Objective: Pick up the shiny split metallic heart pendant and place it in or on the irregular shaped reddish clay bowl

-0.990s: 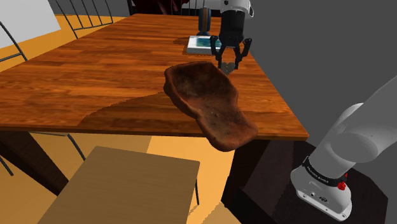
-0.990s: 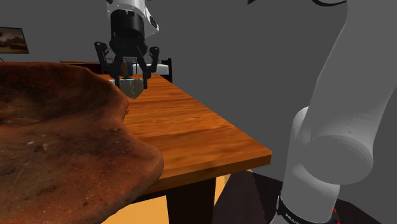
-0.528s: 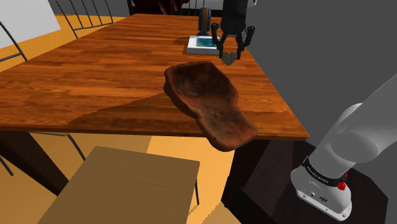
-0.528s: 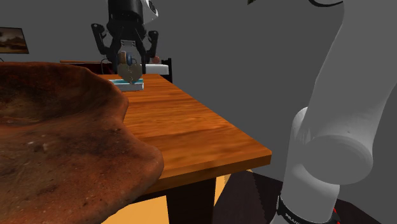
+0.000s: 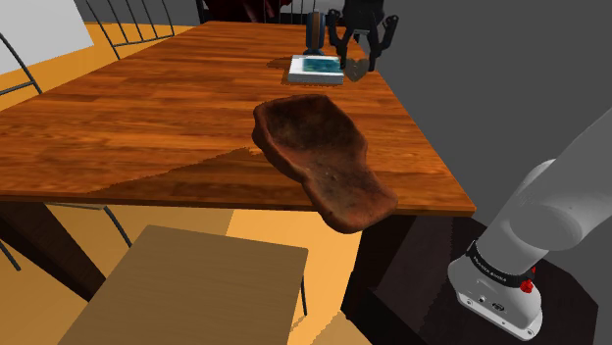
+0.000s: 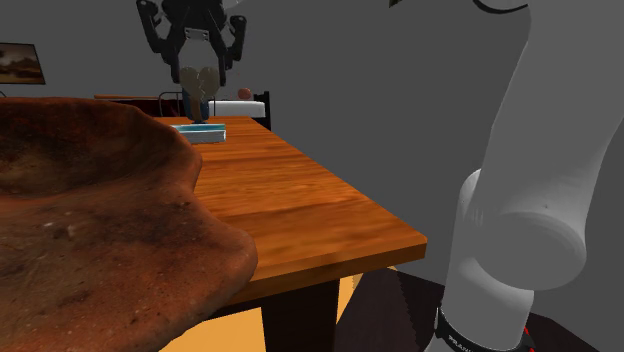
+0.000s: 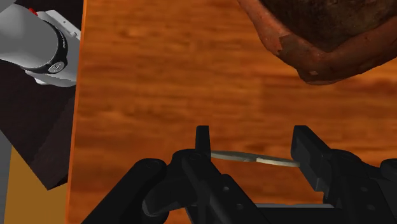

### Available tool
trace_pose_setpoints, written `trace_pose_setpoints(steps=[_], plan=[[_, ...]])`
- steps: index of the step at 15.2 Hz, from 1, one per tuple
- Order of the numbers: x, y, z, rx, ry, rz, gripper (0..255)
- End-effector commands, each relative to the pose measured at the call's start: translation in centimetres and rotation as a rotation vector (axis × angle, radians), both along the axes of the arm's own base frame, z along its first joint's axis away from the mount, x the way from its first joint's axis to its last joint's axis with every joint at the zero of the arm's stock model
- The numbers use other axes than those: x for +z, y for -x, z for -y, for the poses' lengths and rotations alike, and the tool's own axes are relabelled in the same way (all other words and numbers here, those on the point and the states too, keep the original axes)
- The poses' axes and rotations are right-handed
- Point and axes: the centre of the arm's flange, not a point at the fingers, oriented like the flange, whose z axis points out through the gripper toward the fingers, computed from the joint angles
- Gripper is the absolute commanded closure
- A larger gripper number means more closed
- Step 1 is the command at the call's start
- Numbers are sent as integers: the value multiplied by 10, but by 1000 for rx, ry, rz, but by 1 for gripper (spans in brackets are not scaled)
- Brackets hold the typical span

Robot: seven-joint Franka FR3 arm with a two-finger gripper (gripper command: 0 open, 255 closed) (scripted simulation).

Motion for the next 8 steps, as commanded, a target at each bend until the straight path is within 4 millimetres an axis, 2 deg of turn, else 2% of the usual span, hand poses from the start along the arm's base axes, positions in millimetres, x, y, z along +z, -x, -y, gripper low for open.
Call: trace_pose_setpoints(steps=[1, 8], plan=[[10, 0, 0, 0, 0, 0, 255], [47, 0, 0, 0, 0, 0, 255]])
